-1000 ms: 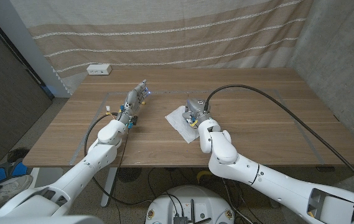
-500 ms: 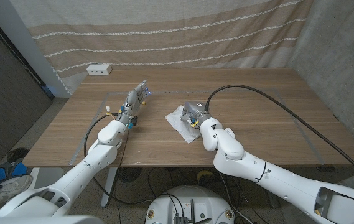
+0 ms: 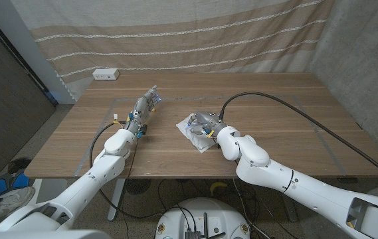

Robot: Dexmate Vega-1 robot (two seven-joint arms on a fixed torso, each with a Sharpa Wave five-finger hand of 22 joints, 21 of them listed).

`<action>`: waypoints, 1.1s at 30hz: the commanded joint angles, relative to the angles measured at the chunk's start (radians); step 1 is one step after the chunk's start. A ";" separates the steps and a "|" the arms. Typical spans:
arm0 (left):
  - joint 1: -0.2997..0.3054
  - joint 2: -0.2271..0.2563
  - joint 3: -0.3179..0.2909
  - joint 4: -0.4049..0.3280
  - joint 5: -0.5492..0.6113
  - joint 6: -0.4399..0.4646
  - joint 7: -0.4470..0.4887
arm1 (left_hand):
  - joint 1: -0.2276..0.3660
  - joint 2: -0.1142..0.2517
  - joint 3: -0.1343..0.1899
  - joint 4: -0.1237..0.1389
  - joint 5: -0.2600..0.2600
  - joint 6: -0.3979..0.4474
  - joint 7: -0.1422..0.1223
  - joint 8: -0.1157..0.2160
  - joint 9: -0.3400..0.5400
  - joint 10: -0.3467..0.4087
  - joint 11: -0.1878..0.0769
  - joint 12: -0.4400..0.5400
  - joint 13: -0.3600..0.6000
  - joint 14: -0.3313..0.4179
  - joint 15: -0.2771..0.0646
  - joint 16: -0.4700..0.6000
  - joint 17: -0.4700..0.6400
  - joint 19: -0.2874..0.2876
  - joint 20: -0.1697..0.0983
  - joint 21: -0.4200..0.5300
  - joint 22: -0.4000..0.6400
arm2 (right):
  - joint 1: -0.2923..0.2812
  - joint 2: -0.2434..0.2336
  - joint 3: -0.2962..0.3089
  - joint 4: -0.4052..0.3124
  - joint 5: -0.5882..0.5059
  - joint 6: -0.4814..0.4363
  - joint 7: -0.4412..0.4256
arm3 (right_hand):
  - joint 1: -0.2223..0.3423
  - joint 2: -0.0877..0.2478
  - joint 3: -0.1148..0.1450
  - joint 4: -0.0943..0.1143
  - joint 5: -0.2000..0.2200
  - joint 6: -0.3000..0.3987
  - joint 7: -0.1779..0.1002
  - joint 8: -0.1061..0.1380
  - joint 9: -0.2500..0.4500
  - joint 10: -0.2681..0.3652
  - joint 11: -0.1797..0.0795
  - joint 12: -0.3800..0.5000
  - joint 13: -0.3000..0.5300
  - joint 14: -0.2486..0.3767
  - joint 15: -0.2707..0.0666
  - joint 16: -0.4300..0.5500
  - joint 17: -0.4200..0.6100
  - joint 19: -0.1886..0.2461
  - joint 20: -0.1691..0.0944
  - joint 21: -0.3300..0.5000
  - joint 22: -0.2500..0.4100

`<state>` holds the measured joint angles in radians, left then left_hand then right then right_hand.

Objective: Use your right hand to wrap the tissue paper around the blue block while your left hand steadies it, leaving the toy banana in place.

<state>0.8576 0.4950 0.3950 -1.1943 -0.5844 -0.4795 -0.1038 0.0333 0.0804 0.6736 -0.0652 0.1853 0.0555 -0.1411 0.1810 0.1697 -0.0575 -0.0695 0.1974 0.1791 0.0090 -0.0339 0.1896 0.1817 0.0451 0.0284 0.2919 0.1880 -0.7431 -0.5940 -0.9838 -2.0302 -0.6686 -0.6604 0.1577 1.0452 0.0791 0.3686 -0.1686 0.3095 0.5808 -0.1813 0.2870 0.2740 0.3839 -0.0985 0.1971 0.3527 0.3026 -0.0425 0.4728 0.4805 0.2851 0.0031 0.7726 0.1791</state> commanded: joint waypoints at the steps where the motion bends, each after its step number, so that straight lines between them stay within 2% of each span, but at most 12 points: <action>1: 0.002 -0.001 0.005 -0.004 0.002 0.007 0.000 | -0.007 0.030 0.002 -0.006 -0.004 0.001 -0.002 0.001 0.005 -0.002 0.003 -0.001 0.003 0.001 -0.011 -0.002 0.002 0.006 0.000 -0.003 0.004 | 0.019 -0.069 0.001 -0.030 -0.007 0.068 0.052 | 0.040 0.000 0.006 -0.005 0.013 -0.046 -0.035 -0.041 -0.021 -0.082 -0.015 -0.013 -0.004 -0.040 -0.108 -0.016 0.009 -0.024 0.002 -0.008 0.002; 3: 0.002 -0.002 0.005 -0.003 0.000 0.005 -0.002 | -0.007 0.030 0.002 -0.006 -0.004 0.001 -0.002 0.001 0.005 -0.002 0.003 -0.001 0.003 0.001 -0.011 -0.002 0.002 0.006 0.000 -0.004 0.004 | 0.010 -0.072 0.002 -0.032 -0.027 0.074 0.036 | 0.049 0.002 0.009 -0.004 0.017 -0.076 -0.038 -0.062 -0.030 -0.115 -0.016 -0.015 -0.008 -0.059 -0.109 -0.023 0.011 -0.035 0.003 -0.012 0.002; 10: 0.004 -0.003 0.006 -0.001 0.003 -0.004 -0.003 | -0.008 0.030 0.002 -0.006 -0.004 0.000 -0.003 0.000 0.005 -0.002 0.002 -0.001 0.003 0.001 -0.012 -0.001 0.003 0.006 -0.001 -0.004 0.004 | -0.079 -0.053 0.057 -0.011 -0.050 0.114 -0.158 | 0.052 0.007 0.011 0.000 0.020 -0.070 -0.038 -0.066 -0.037 -0.111 -0.018 -0.005 -0.011 -0.053 -0.119 -0.021 0.014 -0.025 0.000 -0.008 0.001; 11: 0.005 -0.004 0.005 -0.003 0.001 -0.001 -0.001 | -0.008 0.030 0.002 -0.006 -0.004 0.001 -0.003 0.001 0.005 -0.001 0.002 -0.001 0.003 0.002 -0.012 -0.001 0.003 0.007 -0.001 -0.004 0.004 | -0.091 -0.048 0.064 -0.007 -0.057 0.114 -0.188 | 0.047 0.005 0.009 0.003 0.020 -0.087 -0.024 -0.075 -0.040 -0.111 -0.017 -0.002 -0.013 -0.051 -0.118 -0.022 0.014 -0.022 -0.002 -0.007 0.001; 14: 0.003 -0.002 0.007 -0.001 0.003 -0.003 -0.006 | -0.008 0.030 0.002 -0.006 -0.004 0.001 -0.004 0.001 0.005 -0.002 0.002 -0.001 0.003 0.002 -0.012 -0.001 0.003 0.007 0.000 -0.005 0.004 | -0.136 -0.024 0.095 0.012 -0.060 0.123 -0.303 | 0.043 0.005 0.007 0.005 0.020 -0.152 -0.022 -0.103 -0.048 -0.146 -0.015 -0.007 -0.018 -0.054 -0.118 -0.024 0.017 -0.020 -0.004 -0.006 0.001; 15: 0.004 -0.002 0.006 -0.003 0.001 -0.001 -0.005 | -0.008 0.030 0.002 -0.006 -0.004 0.001 -0.003 0.001 0.005 -0.001 0.002 -0.001 0.003 0.002 -0.012 -0.001 0.003 0.007 0.000 -0.005 0.004 | -0.152 -0.014 0.108 0.019 -0.052 0.130 -0.341 | 0.038 0.003 0.004 0.008 0.019 -0.202 -0.021 -0.117 -0.053 -0.171 -0.018 -0.010 -0.021 -0.061 -0.118 -0.026 0.020 -0.018 -0.006 -0.005 0.001; 16: 0.003 -0.002 0.007 -0.001 0.003 -0.004 -0.008 | -0.008 0.030 0.002 -0.006 -0.004 0.001 -0.004 0.001 0.005 -0.001 0.002 -0.001 0.003 0.002 -0.012 -0.001 0.003 0.007 0.000 -0.005 0.004 | -0.166 -0.004 0.121 0.026 -0.042 0.139 -0.378 | 0.037 0.005 0.001 0.008 0.019 -0.314 -0.017 -0.127 -0.062 -0.216 -0.014 -0.012 -0.028 -0.070 -0.117 -0.029 0.026 -0.016 -0.008 -0.003 0.001; 18: 0.002 -0.004 0.007 0.002 0.002 -0.007 -0.010 | -0.008 0.030 0.002 -0.006 -0.004 0.001 -0.004 0.001 0.005 -0.002 0.002 -0.001 0.003 0.002 -0.012 -0.001 0.003 0.007 0.000 -0.005 0.004 | -0.174 0.004 0.125 0.030 -0.054 0.129 -0.403 | 0.029 0.005 -0.001 0.012 0.018 -0.341 -0.011 -0.123 -0.065 -0.228 -0.010 -0.011 -0.031 -0.070 -0.116 -0.030 0.028 -0.008 -0.014 0.000 0.002; 20: 0.002 -0.005 0.007 0.004 0.002 -0.010 -0.011 | -0.009 0.030 0.002 -0.006 -0.004 0.001 -0.003 0.001 0.005 -0.001 0.003 -0.001 0.003 0.002 -0.012 -0.001 0.003 0.007 0.000 -0.005 0.004 | -0.173 0.007 0.123 0.028 -0.069 0.109 -0.395 | 0.024 0.005 -0.002 0.014 0.018 -0.339 0.002 -0.117 -0.066 -0.228 -0.008 -0.008 -0.032 -0.070 -0.115 -0.032 0.028 -0.006 -0.016 0.001 0.002; 22: 0.001 -0.006 0.007 0.005 0.000 -0.011 -0.013 | -0.009 0.030 0.002 -0.005 -0.004 0.000 -0.003 0.000 0.005 -0.001 0.003 -0.001 0.003 0.003 -0.012 -0.001 0.003 0.007 0.001 -0.005 0.004 | -0.173 0.002 0.126 0.024 -0.067 0.105 -0.383 | 0.013 0.005 -0.005 0.017 0.018 -0.283 0.038 -0.088 -0.069 -0.202 -0.003 0.009 -0.037 -0.067 -0.111 -0.034 0.029 -0.005 -0.016 0.002 0.002; 28: 0.002 -0.004 0.008 0.002 0.004 -0.012 -0.012 | -0.009 0.030 0.002 -0.006 -0.004 0.001 -0.004 0.000 0.005 0.000 0.002 0.000 0.003 0.003 -0.013 0.000 0.003 0.008 0.002 -0.006 0.004 | -0.186 -0.016 0.140 0.000 -0.065 0.075 -0.354 | -0.049 -0.013 -0.034 0.032 0.006 -0.137 0.100 -0.041 -0.071 -0.127 0.018 0.039 -0.047 -0.042 -0.092 -0.026 0.033 0.006 0.003 0.006 0.001; 33: 0.003 0.000 0.009 -0.006 0.005 -0.006 -0.013 | -0.009 0.029 0.002 -0.006 -0.004 0.002 -0.003 0.001 0.005 0.001 0.002 0.000 0.003 0.004 -0.011 0.000 0.003 0.008 0.002 -0.006 0.004 | -0.199 -0.038 0.140 -0.018 -0.073 0.062 -0.336 | -0.065 -0.018 -0.048 0.030 -0.005 -0.065 0.113 -0.021 -0.070 -0.115 0.024 0.043 -0.052 -0.042 -0.089 -0.022 0.035 0.007 0.009 0.006 0.001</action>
<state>0.8599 0.4910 0.4020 -1.1925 -0.5820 -0.4883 -0.1148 0.0333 0.0804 0.6736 -0.0652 0.1853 0.0555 -0.1411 0.1811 0.1697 -0.0575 -0.0695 0.1974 0.1791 0.0090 -0.0339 0.1896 0.1817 0.0451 0.0284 0.2880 0.1880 -0.9065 -0.6088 -0.8630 -2.0221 -0.7299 -0.5696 -0.1722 0.9904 0.0697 0.3268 -0.1375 0.3085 0.4838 -0.0727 0.2554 0.1997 0.2574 -0.0769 0.2305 0.3014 0.2543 -0.0428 0.4432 0.5128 0.2893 0.0073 0.7699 0.1794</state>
